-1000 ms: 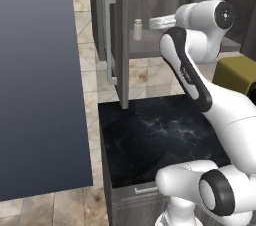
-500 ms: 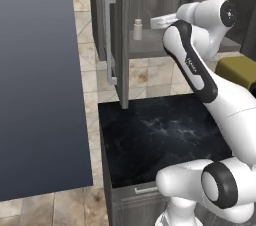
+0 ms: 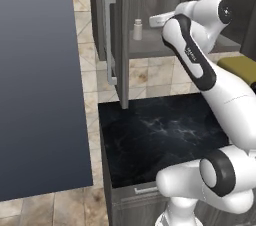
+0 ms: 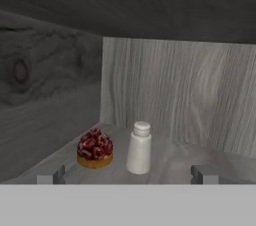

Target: The dining table condiment station is running low on shaker. Refill the condiment station by opening the cabinet and taking the shaker from the cabinet and placing it on the dining table.

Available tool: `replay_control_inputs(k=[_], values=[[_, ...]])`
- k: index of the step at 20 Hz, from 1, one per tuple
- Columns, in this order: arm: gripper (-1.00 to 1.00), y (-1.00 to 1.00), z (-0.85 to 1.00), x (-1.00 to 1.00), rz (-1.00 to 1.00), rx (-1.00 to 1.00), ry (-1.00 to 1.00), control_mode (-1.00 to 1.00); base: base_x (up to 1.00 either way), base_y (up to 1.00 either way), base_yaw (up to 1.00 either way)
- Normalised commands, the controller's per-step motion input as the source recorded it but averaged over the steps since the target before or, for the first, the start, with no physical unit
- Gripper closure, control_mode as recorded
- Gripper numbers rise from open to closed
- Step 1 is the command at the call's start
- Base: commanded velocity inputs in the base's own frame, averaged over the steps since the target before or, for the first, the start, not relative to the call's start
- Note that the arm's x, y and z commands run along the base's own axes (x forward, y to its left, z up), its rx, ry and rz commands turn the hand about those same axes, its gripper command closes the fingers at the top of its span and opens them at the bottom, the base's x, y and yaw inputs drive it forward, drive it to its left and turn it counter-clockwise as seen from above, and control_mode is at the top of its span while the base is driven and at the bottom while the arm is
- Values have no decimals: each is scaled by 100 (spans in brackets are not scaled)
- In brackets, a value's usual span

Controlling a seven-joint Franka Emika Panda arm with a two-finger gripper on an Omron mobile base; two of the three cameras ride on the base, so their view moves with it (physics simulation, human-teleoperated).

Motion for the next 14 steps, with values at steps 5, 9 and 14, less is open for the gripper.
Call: replay_control_inputs(k=[5,9,14], values=[[-100,0,0,30,3,0,0,-100,0,0,0],[-100,0,-2,23,5,0,0,-100,0,0,0],[-100,0,-15,12,6,0,2,-100,0,0,0]])
